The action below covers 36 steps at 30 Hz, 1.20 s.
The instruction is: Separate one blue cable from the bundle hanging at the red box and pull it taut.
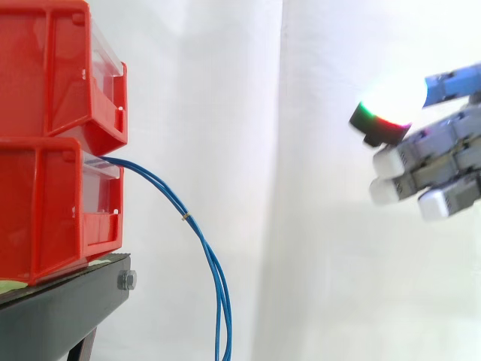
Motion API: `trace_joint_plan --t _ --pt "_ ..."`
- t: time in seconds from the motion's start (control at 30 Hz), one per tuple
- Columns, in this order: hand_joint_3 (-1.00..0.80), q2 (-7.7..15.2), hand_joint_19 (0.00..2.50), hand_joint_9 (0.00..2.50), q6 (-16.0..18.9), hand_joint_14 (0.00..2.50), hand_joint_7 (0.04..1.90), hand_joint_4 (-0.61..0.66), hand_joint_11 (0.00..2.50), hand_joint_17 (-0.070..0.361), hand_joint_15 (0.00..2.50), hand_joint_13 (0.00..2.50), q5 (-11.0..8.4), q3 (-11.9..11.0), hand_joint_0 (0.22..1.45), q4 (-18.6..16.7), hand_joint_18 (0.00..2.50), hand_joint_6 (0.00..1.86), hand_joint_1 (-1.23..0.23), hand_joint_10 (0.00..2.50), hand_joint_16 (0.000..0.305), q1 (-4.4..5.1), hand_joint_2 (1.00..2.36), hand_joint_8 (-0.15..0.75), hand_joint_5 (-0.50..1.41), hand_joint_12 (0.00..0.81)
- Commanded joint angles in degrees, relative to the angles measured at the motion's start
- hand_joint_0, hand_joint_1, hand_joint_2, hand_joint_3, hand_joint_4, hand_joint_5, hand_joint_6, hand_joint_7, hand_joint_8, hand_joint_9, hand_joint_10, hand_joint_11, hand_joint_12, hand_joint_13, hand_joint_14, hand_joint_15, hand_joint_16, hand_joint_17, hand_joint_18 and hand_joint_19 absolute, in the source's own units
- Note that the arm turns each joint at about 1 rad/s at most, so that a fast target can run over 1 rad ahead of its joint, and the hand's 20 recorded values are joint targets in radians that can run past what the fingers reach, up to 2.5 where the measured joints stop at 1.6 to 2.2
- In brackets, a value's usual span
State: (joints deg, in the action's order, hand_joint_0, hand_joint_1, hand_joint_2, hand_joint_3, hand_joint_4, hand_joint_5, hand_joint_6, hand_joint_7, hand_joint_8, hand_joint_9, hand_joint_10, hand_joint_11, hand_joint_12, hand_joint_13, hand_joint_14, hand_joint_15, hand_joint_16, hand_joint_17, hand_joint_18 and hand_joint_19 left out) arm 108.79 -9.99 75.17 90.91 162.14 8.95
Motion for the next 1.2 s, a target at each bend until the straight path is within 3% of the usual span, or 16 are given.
trace_joint_plan --t 0.0,0.07,0.23,0.3,0.5,0.67,0.7,0.87,1.17 --pt "-0.48 2.9 0.33 0.48 0.7 0.01 0.78 0.22 0.20 0.109 0.17 0.30 -1.35 -0.6 0.58 -0.9 0.42 0.50 -0.58 0.01 0.048 0.28 1.00 0.308 -0.21 0.361" --pt "-0.48 3.7 0.33 0.48 0.9 0.01 0.78 0.22 0.20 0.109 0.17 0.30 -1.70 -0.8 0.58 -1.5 0.42 0.50 -0.58 0.01 0.049 0.54 1.00 0.308 -0.21 0.361" --pt "-0.48 4.9 0.32 0.48 0.0 0.01 0.78 0.22 0.21 0.108 0.18 0.31 -5.30 -0.8 0.58 -4.4 0.42 0.50 -0.58 0.01 0.048 1.68 1.00 0.306 -0.21 0.362" --pt "-0.48 5.1 0.33 0.48 -0.1 0.01 0.77 0.22 0.20 0.108 0.18 0.31 -5.74 -0.8 0.58 -4.8 0.42 0.50 -0.58 0.01 0.048 1.86 1.00 0.307 -0.21 0.362" --pt "-0.48 6.2 0.33 0.47 -1.3 0.01 0.78 0.22 0.21 0.108 0.18 0.32 -7.24 -0.8 0.58 -8.3 0.42 0.50 -0.57 0.01 0.048 2.03 1.00 0.306 -0.21 0.364" --pt "-0.48 8.5 0.33 0.47 -1.3 0.01 0.77 0.22 0.19 0.108 0.19 0.32 -8.11 -1.3 0.58 -10.3 0.42 0.50 -0.57 0.01 0.048 2.12 1.00 0.305 -0.22 0.364" --pt "-0.48 9.7 0.33 0.47 -0.8 0.01 0.77 0.22 0.20 0.108 0.19 0.32 -8.11 -1.9 0.58 -10.9 0.42 0.50 -0.57 0.01 0.048 2.12 1.00 0.305 -0.22 0.364" --pt "-0.48 11.7 0.33 0.47 0.4 0.01 0.77 0.22 0.20 0.109 0.19 0.32 -9.08 -4.4 0.58 -11.4 0.42 0.50 -0.57 0.01 0.048 2.03 1.00 0.305 -0.22 0.364" --pt "-0.48 11.9 0.32 0.47 -2.8 0.01 0.77 0.22 0.19 0.109 0.18 0.30 -11.54 -4.8 0.58 -11.9 0.41 0.50 -0.57 0.01 0.048 2.12 1.00 0.303 -0.22 0.363"
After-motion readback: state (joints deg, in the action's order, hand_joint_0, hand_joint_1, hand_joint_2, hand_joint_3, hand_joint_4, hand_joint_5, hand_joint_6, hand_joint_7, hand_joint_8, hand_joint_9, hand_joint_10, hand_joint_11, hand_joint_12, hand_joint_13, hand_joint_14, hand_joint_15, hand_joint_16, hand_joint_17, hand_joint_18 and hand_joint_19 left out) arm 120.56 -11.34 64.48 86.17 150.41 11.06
